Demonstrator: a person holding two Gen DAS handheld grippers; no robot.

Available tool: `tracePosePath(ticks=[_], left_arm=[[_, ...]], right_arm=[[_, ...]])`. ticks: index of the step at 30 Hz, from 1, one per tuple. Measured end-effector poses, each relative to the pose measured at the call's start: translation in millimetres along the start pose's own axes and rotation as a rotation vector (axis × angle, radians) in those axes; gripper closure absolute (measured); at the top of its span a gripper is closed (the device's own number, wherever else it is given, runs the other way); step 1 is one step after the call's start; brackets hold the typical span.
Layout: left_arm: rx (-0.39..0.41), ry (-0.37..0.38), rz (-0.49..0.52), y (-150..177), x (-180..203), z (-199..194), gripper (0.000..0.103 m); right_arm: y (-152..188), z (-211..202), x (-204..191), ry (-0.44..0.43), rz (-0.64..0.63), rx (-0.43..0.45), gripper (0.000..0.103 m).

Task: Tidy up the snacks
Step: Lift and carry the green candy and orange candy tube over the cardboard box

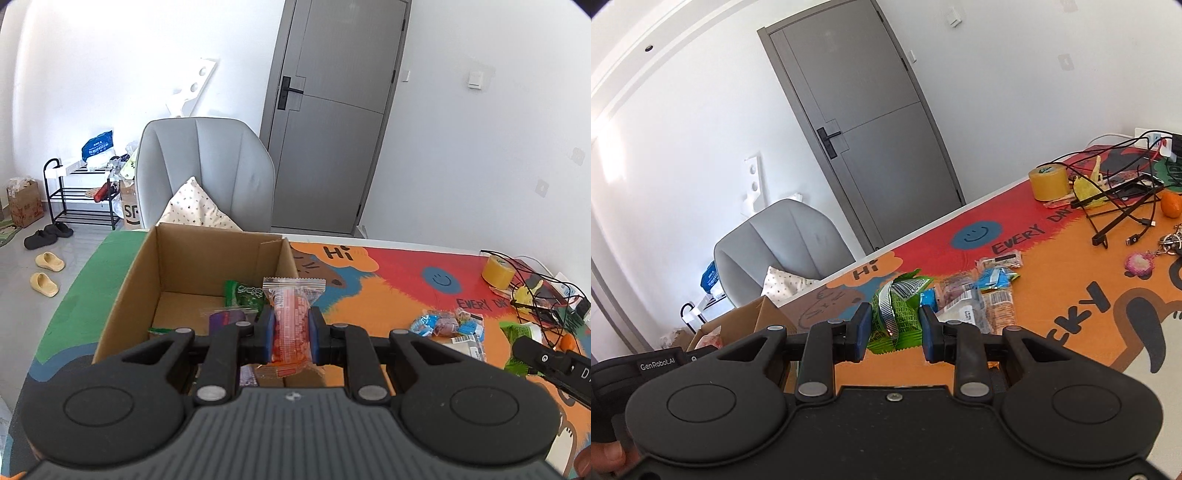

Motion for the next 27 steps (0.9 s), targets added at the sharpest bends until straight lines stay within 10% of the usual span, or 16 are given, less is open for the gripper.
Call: tracePosePath(ticks=[27], left_arm=[[-0.011, -0.045, -0.117, -45, -81, 23, 0.085]], right_arm=[[-22, 56, -127, -0.154, -0.160, -0.055, 0.074]])
Point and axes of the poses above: each gripper's, at about its wrist camera, not at the fingertips, and z roughly the way its jaws point, x to its right, y to its underside, the point moved 9 cm from there along z, roughly the way its jaws point, and after that the axes turned 2 degrees about y, right-handed, at the moved point
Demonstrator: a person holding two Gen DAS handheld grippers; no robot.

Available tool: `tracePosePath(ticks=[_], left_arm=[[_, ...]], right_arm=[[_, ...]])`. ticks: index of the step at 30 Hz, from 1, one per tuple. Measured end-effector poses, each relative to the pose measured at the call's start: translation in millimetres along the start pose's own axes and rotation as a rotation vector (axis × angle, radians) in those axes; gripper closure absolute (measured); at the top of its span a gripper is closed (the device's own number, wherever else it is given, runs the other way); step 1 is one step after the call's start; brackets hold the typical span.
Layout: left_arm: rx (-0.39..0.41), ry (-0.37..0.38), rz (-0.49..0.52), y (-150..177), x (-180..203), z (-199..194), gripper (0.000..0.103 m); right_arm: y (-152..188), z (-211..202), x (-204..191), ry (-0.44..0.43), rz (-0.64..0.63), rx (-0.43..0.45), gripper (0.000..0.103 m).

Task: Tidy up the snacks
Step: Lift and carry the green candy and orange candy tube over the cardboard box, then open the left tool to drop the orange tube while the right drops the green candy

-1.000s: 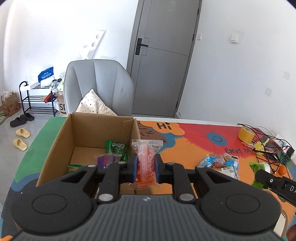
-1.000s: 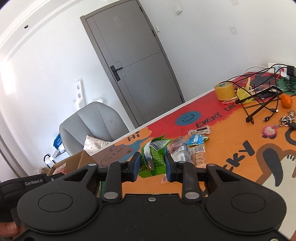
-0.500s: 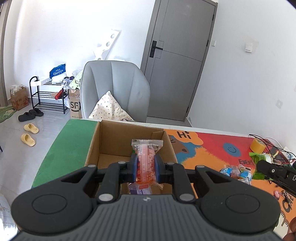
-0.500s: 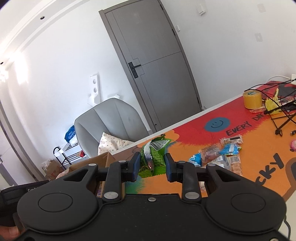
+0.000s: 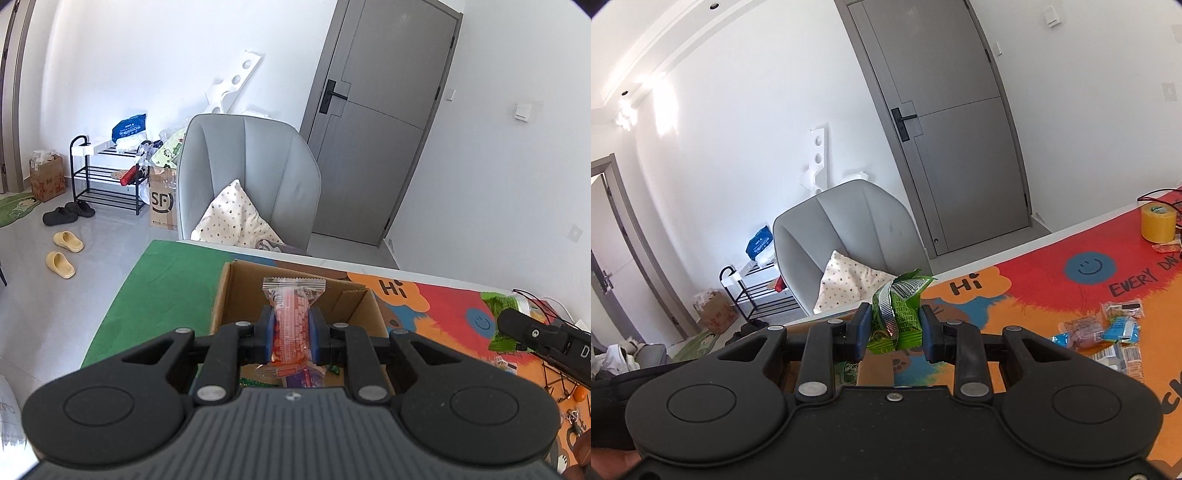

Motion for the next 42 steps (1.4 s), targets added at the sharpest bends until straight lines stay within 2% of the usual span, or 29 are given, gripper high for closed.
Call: tracePosePath(ticks=[5, 8, 20, 22, 24, 26, 30, 36, 42], left_arm=[[-0.030, 0.008, -0.016, -1, -9, 11, 0.084], [-0.043, -0.005, -0.033, -3, -16, 12, 0.075], [-0.004, -0.055, -0.103, -10, -56, -10, 0.065], [-0.007, -0.057, -0.104, -9, -57, -12, 0.063], [-0.010, -0.062, -0.107, -7, -59, -15, 0.055], [-0.007, -0.064, -0.106, -7, -58, -17, 0.049], [-0.007, -0.074, -0.101, -2, -56, -22, 0.031], [-0.003, -0.077, -0.102, 3, -47, -26, 0.017], [-0.022, -0.052, -0.069, 15, -24, -29, 0.014]], right_arm=[[0, 15, -12, -0.019, -0.010, -0.021, 0.074], [2, 20, -21, -0.033, -0.019, -0.033, 0.074], [6, 26, -54, -0.075, -0.053, -0.064, 0.074], [9, 25, -57, -0.084, -0.049, -0.074, 0.073], [12, 25, -59, -0.095, -0.033, -0.092, 0.064], [13, 22, -58, -0.098, -0.020, -0.091, 0.058], [12, 13, -52, -0.085, -0.020, -0.075, 0.058], [13, -3, -30, -0.047, 0.000, -0.058, 0.054], [20, -18, -2, 0.000, 0.016, -0.061, 0.044]])
Point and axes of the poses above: each gripper's, at about its wrist camera, not at the fingertips, and z roughly the way its jaws point, x to its right, y to its underside, the point moved 9 cm from there along z, roughly the way its jaws point, and after that the axes turned 2 degrees about y, right-handed, at the moved point
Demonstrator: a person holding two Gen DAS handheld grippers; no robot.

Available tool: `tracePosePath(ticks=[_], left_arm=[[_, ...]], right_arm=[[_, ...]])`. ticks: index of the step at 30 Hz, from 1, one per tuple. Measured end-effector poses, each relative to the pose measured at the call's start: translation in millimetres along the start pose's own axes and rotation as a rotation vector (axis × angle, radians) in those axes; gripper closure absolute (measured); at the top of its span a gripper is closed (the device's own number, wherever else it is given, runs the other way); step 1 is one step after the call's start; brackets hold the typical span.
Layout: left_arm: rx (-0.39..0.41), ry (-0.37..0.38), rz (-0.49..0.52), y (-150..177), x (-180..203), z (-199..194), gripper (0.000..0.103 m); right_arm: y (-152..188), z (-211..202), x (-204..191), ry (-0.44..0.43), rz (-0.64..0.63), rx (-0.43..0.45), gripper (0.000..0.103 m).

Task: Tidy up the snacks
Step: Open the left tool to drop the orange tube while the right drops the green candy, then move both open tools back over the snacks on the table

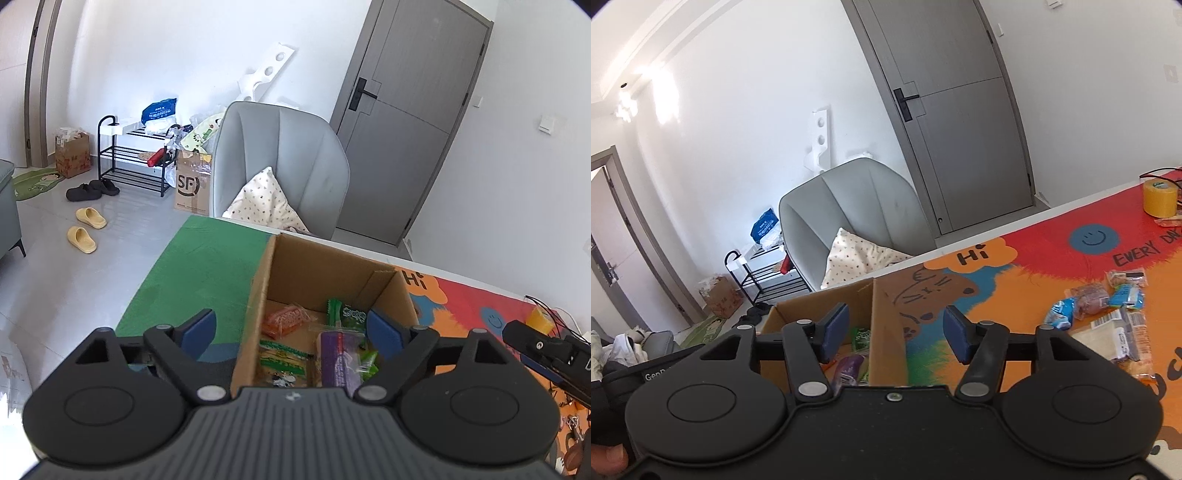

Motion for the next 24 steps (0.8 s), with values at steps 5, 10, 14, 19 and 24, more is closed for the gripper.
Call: tracePosePath(ticks=[5, 10, 14, 19, 24], left_arm=[[-0.014, 0.029, 0.035, 14, 25, -2, 0.013], [-0.029, 0.065, 0.070, 28, 53, -3, 0.013], [-0.045, 0.092, 0.094, 38, 75, -1, 0.013], [-0.055, 0.124, 0.129, 50, 105, 0, 0.013], [-0.077, 0.148, 0.150, 61, 133, 5, 0.013]], right_arm=[[4, -12, 26, 0.037, 0.021, -0.003, 0.040], [5, -26, 54, 0.074, 0.044, 0.012, 0.035], [6, -35, 80, 0.108, 0.070, 0.015, 0.035], [6, -45, 116, 0.155, 0.107, 0.025, 0.035], [7, -52, 143, 0.191, 0.136, 0.033, 0.036]])
Point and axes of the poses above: each gripper's, at about its wrist camera, not at the fingertips, and z roughly the way its jaws point, x to its right, y to its underside, the point moved 9 cm from there along z, roughly the way its jaws point, and after that the axes turned 2 degrees about y, right-handed, at the moved point
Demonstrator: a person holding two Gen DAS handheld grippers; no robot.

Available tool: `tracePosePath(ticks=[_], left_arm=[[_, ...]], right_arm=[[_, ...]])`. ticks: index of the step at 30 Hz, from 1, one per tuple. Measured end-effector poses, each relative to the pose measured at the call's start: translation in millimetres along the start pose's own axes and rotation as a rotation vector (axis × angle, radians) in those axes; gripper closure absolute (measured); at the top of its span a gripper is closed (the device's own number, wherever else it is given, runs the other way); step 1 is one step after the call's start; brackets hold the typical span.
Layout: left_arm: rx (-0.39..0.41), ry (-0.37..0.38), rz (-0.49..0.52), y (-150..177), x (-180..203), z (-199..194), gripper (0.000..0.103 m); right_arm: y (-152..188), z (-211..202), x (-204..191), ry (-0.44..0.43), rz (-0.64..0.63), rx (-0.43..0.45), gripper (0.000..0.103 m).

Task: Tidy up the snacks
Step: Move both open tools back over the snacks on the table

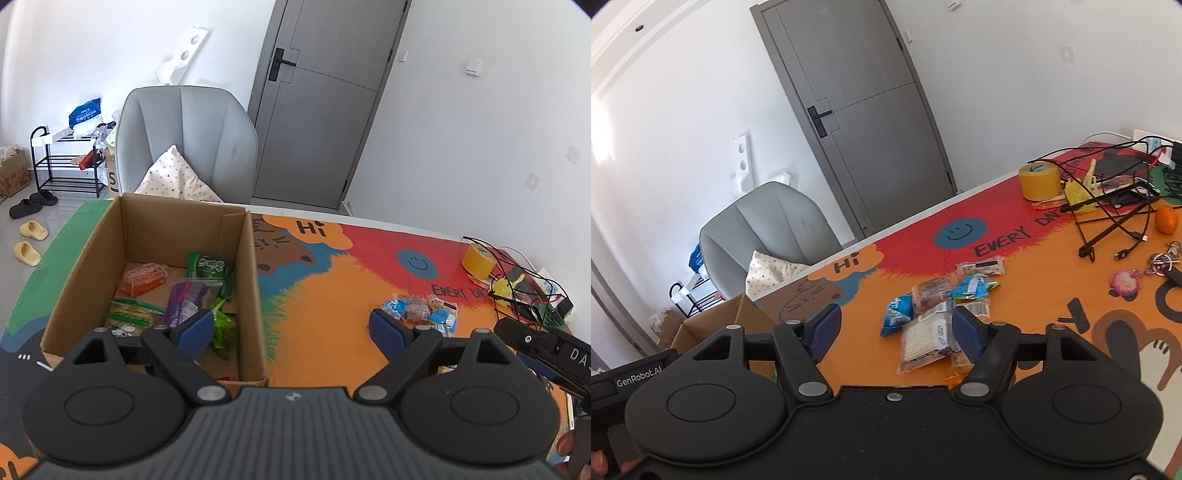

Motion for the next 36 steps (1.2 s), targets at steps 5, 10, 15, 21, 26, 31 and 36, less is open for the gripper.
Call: tracePosePath(ticks=[5, 10, 15, 21, 26, 31, 36], left_arm=[[-0.015, 0.017, 0.028, 4, 24, 10, 0.013], [-0.037, 0.023, 0.050, 8, 45, 23, 0.013], [-0.065, 0.035, 0.061, 16, 64, 40, 0.013], [-0.105, 0.071, 0.084, 24, 91, 59, 0.013], [-0.128, 0.075, 0.104, 28, 108, 76, 0.013], [-0.157, 0.055, 0.079, 33, 114, 97, 0.013], [-0.182, 0.056, 0.029, 35, 120, 113, 0.013]], right_arm=[[-1, 1, 25, 0.025, 0.032, -0.002, 0.041], [2, 7, 48, 0.046, 0.062, -0.014, 0.043], [6, 15, 68, 0.066, 0.084, -0.027, 0.046], [9, 26, 87, 0.077, 0.116, -0.050, 0.048], [12, 36, 102, 0.083, 0.139, -0.065, 0.048], [15, 47, 113, 0.084, 0.156, -0.086, 0.048], [19, 58, 117, 0.079, 0.167, -0.113, 0.048]])
Point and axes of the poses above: each gripper's, at about its wrist camera, not at the fingertips, and z roughly the way its jaws point, x to its right, y to its underside, the point moved 9 cm from there along z, roughly the way its jaws point, and after that the axes turned 2 degrees about y, right-handed, at the moved point
